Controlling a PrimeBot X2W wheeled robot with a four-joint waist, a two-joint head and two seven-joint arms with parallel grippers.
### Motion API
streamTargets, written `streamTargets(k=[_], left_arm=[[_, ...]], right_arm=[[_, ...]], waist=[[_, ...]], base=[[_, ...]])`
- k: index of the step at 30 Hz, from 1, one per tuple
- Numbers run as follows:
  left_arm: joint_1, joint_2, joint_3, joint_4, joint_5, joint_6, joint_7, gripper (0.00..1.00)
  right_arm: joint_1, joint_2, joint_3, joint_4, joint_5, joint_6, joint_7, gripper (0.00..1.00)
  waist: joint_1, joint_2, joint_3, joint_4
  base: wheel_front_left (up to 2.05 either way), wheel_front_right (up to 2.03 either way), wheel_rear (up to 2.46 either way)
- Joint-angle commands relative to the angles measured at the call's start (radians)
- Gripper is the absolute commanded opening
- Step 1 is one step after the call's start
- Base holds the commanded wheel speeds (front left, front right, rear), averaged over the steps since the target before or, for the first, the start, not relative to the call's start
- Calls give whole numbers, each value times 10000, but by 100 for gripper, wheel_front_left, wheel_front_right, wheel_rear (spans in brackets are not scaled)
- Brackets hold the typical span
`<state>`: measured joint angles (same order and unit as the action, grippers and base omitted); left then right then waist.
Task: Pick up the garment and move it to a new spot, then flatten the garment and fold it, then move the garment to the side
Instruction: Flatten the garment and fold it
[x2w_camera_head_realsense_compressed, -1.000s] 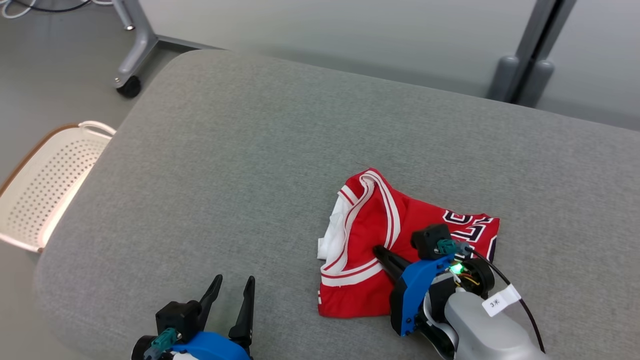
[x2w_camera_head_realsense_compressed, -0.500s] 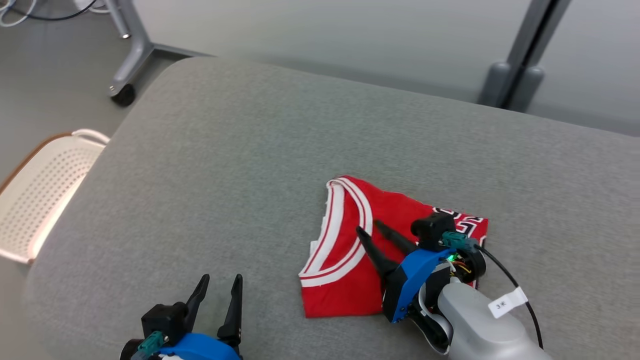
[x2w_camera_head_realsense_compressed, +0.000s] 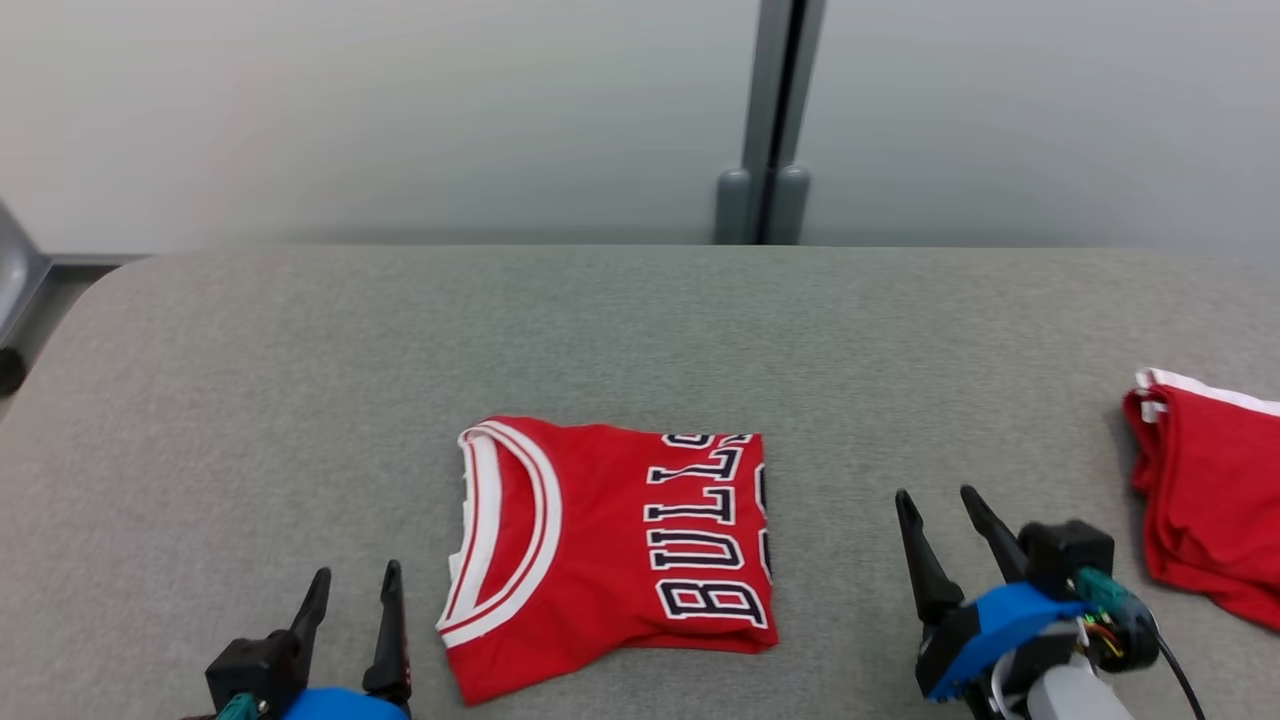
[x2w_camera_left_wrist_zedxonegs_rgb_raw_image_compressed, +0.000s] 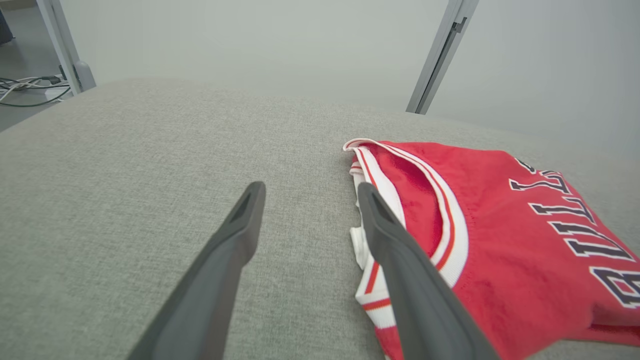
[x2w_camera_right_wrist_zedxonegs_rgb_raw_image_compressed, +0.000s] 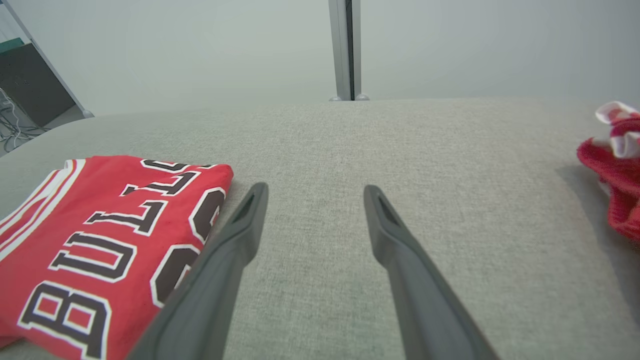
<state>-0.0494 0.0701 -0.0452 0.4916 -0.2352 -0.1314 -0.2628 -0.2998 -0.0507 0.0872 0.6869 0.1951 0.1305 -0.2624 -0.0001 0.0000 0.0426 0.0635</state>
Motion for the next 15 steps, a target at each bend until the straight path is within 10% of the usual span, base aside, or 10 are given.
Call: streamTargets(k=[1, 15], left_arm=[[148, 17, 122, -25, 60, 14, -21, 100], [832, -147, 862, -126, 827, 33, -21, 100]], right_arm=[[320, -5, -137, -220, -161, 5, -28, 100], [2190, -14, -280, -1519, -375, 5, -28, 100]], waist=[[1, 0, -306, -389], [1, 0, -781, -893]], base=[[0, 0, 0], [0, 0, 0]])
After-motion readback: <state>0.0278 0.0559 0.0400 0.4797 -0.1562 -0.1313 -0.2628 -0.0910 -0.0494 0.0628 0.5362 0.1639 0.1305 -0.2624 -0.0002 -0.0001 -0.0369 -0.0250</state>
